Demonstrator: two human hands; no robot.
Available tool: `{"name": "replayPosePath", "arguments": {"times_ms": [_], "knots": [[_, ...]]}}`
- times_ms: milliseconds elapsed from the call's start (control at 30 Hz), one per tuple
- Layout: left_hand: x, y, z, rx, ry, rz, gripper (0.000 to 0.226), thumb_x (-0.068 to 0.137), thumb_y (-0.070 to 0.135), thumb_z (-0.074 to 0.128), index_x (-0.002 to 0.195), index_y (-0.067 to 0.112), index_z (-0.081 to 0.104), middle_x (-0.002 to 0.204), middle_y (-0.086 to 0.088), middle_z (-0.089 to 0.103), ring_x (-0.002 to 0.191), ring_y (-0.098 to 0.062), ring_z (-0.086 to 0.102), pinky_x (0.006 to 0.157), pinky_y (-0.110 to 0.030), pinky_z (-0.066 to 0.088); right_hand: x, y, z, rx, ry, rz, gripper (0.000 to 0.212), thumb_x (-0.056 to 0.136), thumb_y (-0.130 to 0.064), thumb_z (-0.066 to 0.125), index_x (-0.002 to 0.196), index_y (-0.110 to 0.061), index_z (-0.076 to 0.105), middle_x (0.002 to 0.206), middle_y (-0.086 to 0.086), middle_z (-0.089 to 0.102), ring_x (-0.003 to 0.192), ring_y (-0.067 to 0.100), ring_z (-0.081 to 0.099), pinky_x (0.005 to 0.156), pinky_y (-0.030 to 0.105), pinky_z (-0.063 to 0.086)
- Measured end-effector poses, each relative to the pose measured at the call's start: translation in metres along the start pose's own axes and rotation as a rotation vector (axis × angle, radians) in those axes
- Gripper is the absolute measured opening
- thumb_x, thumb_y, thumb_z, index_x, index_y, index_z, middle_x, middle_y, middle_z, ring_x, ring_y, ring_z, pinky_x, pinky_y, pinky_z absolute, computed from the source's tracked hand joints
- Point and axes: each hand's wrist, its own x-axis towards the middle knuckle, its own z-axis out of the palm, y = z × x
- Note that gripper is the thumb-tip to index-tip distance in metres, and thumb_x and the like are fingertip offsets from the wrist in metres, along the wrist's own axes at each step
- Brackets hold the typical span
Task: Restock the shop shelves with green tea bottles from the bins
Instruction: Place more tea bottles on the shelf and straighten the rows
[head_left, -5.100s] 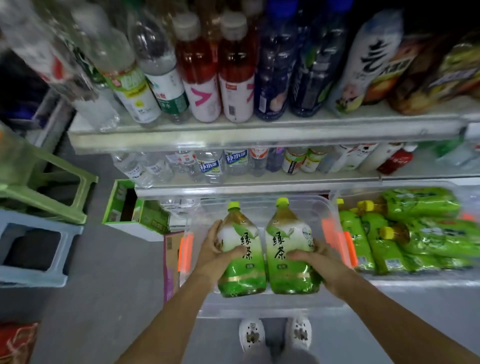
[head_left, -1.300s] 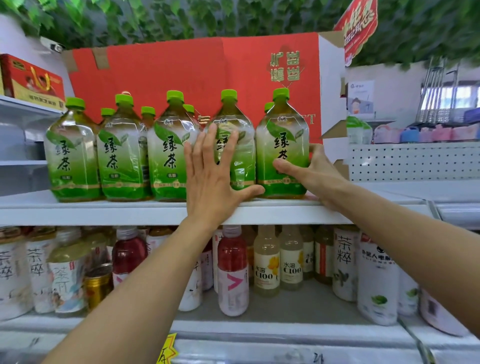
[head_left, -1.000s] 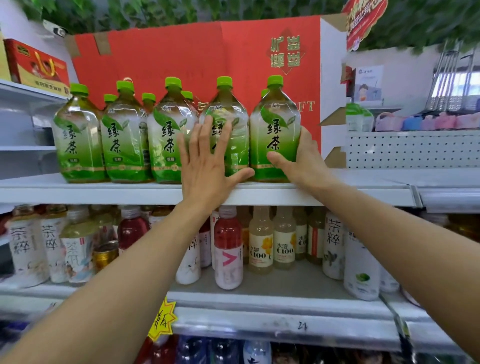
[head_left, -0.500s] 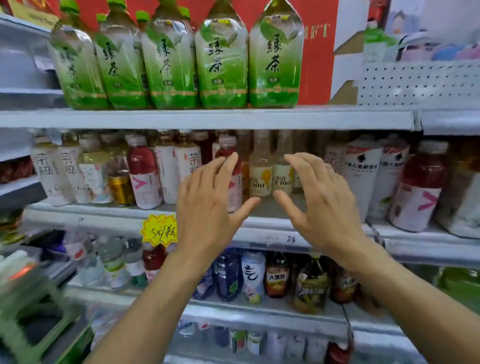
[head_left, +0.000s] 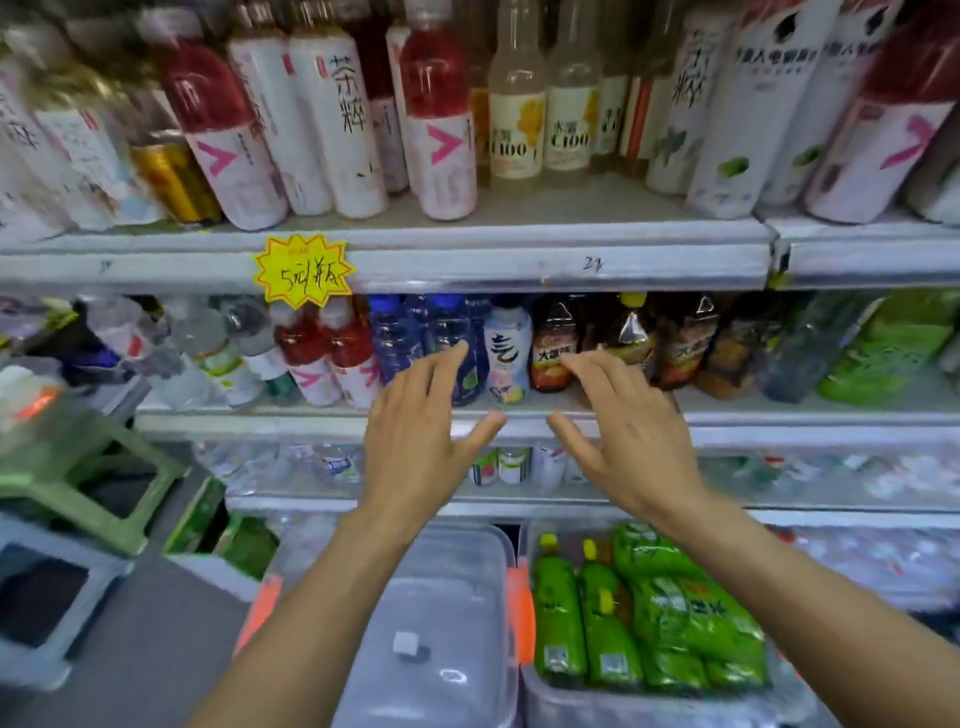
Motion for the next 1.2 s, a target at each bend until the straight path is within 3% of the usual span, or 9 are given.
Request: {"name": "replayPosePath", "arguments": {"times_ms": [300,467,600,733,833,900,1000,1100,1200], "knots": [[-0.079,-0.012,0.088,-0.212,-0.403,-0.171,0.072,0.094,0.051,0.060,0.155,0.027,0.030,0.152,0.001,0.042,0.140,-0.020,0.036,0.102,-0.036,0.039,-0.109,0.045,0.064,0.071,-0.353,0.258,0.058,0.094,-0.037,0.060,0.146,-0.017,0.043,0.138,0.008,0.049,0.123,0.030,0.050,0.086,0.039,0.049],[-0.109,0.006,0.139,-0.366,-0.553,-0.324,0.073,0.093,0.051,0.061,0.155,0.026,0.031,0.154,0.002,0.040,0.140,-0.019,0.040,0.110,-0.039,0.040,-0.165,0.082,0.089,0.059,-0.561,0.427,0.058,0.097,-0.040,0.054,0.150,-0.020,0.038,0.146,0.004,0.041,0.133,0.024,0.042,0.093,0.036,0.046],[-0.128,0.026,0.178,-0.463,-0.604,-0.479,0.066,0.093,0.039,0.067,0.150,0.021,0.040,0.145,-0.005,0.051,0.130,-0.025,0.052,0.106,-0.042,0.044,-0.197,0.123,0.106,0.075,-0.699,0.469,0.058,0.097,-0.041,0.054,0.150,-0.024,0.036,0.149,0.003,0.038,0.137,0.022,0.037,0.098,0.033,0.044],[-0.141,0.054,0.218,-0.494,-0.613,-0.601,0.064,0.092,0.036,0.070,0.148,0.022,0.043,0.138,-0.005,0.056,0.122,-0.025,0.057,0.100,-0.032,0.045,-0.207,0.179,0.115,0.065,-0.795,0.462,0.058,0.097,-0.036,0.056,0.150,-0.023,0.036,0.151,0.004,0.036,0.141,0.023,0.033,0.108,0.037,0.039],[-0.146,0.086,0.253,-0.578,-0.619,-0.765,0.066,0.092,0.033,0.071,0.149,0.019,0.041,0.141,-0.007,0.053,0.114,-0.026,0.061,0.094,-0.031,0.049,-0.201,0.224,0.122,0.086,-0.810,0.428,0.056,0.096,-0.031,0.056,0.148,-0.017,0.038,0.149,0.008,0.038,0.136,0.027,0.036,0.105,0.038,0.042],[-0.150,0.109,0.279,-0.616,-0.599,-0.912,0.066,0.091,0.032,0.072,0.148,0.016,0.041,0.137,-0.012,0.057,0.117,-0.028,0.061,0.098,-0.037,0.050,-0.197,0.249,0.126,0.109,-0.816,0.400,0.057,0.096,-0.029,0.056,0.148,-0.016,0.037,0.151,0.012,0.036,0.137,0.030,0.037,0.107,0.042,0.042],[-0.156,0.140,0.311,-0.712,-0.548,-1.197,0.069,0.092,0.035,0.070,0.148,0.009,0.039,0.136,-0.017,0.058,0.123,-0.031,0.058,0.106,-0.043,0.046,-0.189,0.281,0.136,0.133,-0.841,0.343,0.065,0.097,-0.032,0.057,0.152,-0.015,0.027,0.157,0.014,0.026,0.147,0.032,0.023,0.114,0.047,0.037],[-0.159,0.158,0.335,-0.782,-0.460,-1.453,0.072,0.092,0.040,0.069,0.146,0.004,0.037,0.138,-0.017,0.057,0.125,-0.036,0.057,0.107,-0.048,0.046,-0.174,0.303,0.153,0.171,-0.847,0.301,0.073,0.094,-0.033,0.062,0.153,-0.012,0.023,0.151,0.014,0.032,0.143,0.033,0.027,0.114,0.049,0.037],[-0.163,0.169,0.354,-0.793,-0.507,-1.540,0.089,0.090,0.049,0.067,0.154,0.004,0.025,0.149,-0.017,0.048,0.134,-0.039,0.049,0.112,-0.051,0.042,-0.164,0.311,0.171,0.185,-0.855,0.309,0.076,0.093,-0.031,0.063,0.154,-0.011,0.022,0.149,0.014,0.035,0.142,0.032,0.028,0.118,0.047,0.028]]}}
